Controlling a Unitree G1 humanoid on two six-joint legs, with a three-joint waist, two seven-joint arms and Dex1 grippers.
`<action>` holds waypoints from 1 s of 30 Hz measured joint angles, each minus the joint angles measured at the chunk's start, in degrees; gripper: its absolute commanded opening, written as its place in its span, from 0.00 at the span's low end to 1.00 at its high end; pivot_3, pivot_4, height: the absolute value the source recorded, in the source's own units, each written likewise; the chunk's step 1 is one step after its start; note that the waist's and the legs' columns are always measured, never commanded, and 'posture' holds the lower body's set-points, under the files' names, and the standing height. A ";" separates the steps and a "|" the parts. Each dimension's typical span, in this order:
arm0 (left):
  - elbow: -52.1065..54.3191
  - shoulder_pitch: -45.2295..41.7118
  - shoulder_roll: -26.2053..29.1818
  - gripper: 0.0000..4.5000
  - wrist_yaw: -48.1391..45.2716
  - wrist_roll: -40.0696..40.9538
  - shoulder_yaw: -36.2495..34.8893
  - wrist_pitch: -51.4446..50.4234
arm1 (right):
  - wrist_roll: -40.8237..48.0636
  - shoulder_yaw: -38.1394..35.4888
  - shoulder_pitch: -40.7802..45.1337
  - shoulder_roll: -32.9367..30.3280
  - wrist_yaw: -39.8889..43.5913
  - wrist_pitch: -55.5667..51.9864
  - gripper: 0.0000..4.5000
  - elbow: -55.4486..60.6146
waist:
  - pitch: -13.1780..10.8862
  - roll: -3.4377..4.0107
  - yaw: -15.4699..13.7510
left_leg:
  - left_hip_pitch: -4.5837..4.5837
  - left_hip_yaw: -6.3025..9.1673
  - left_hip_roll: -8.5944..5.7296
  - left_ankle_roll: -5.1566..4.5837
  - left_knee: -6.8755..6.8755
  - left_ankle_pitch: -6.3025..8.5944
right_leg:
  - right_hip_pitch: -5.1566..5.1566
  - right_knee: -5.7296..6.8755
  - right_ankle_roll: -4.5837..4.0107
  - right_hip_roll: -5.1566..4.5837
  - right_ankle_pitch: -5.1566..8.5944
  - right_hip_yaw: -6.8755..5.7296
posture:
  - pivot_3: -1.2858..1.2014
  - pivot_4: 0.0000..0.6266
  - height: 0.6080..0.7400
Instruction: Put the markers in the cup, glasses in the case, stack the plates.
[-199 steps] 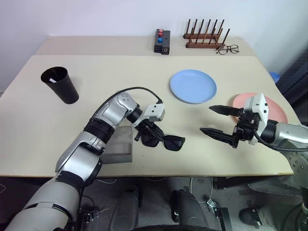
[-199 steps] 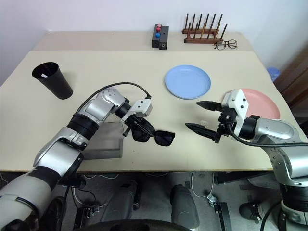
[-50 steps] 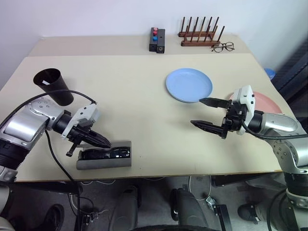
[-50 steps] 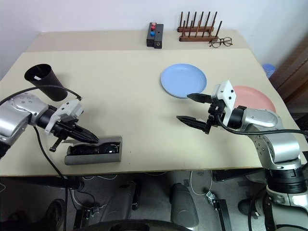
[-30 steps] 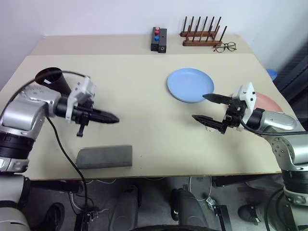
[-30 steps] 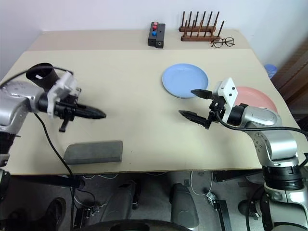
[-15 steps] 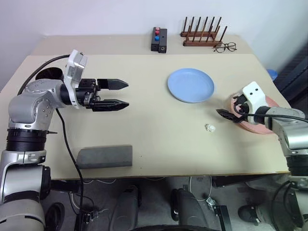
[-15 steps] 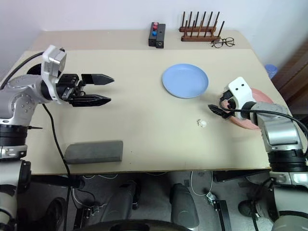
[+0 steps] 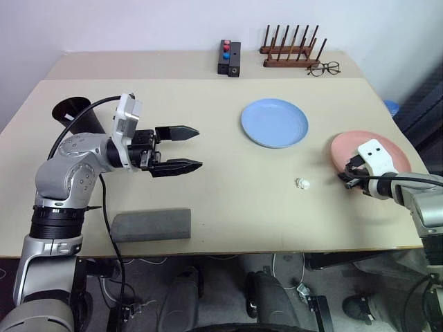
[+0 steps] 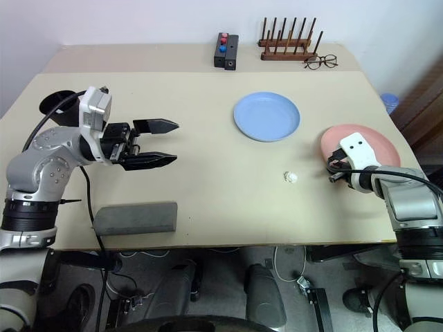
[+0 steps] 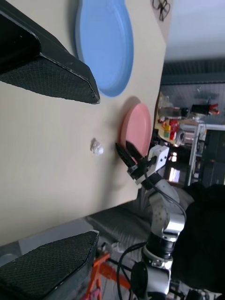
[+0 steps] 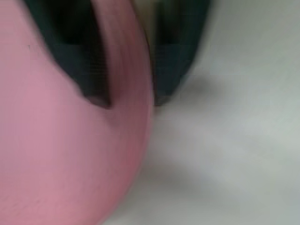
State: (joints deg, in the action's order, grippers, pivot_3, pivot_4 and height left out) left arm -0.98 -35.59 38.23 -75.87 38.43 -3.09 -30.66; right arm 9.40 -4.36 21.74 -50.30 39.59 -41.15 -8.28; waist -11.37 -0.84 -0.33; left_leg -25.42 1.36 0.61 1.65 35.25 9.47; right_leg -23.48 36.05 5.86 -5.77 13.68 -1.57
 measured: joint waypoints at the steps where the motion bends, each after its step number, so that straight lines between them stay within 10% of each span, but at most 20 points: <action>1: 0.00 0.00 0.07 1.00 0.00 -0.26 0.00 0.02 | -0.37 -0.08 0.51 -0.07 -0.30 0.42 0.01 0.02 | 0.00 0.00 0.02 | 0.01 0.00 0.00 0.00 0.01 0.00 | 0.01 0.00 0.00 0.00 0.00 0.00 | 0.52 0.24 1.00; 28: -2.62 6.62 -2.13 1.00 18.22 -8.73 -4.63 8.67 | -4.03 10.57 20.63 22.19 -1.40 25.49 0.01 -6.42 | -0.03 0.05 0.86 | -0.02 0.06 0.06 0.01 -0.10 0.00 | -0.04 0.01 0.01 0.14 -0.02 0.00 | 0.52 0.24 1.00; 30: -1.34 7.99 -2.28 1.00 18.85 -8.70 -4.76 8.69 | -5.33 11.48 20.75 22.05 -0.52 26.06 0.16 -9.34 | -0.03 0.05 1.01 | 0.00 0.06 0.07 0.01 -0.11 0.00 | -0.04 0.01 0.00 0.15 -0.03 0.00 | 0.52 0.24 1.00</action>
State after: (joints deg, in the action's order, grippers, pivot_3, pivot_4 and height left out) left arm -2.32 -27.60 35.95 -57.02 29.73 -7.86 -21.98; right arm 4.07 7.12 42.49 -28.25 39.08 -15.09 -17.62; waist -11.41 -0.79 0.68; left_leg -25.42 1.42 0.68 1.66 35.15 9.46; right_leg -23.53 36.06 5.86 -5.62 13.66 -1.57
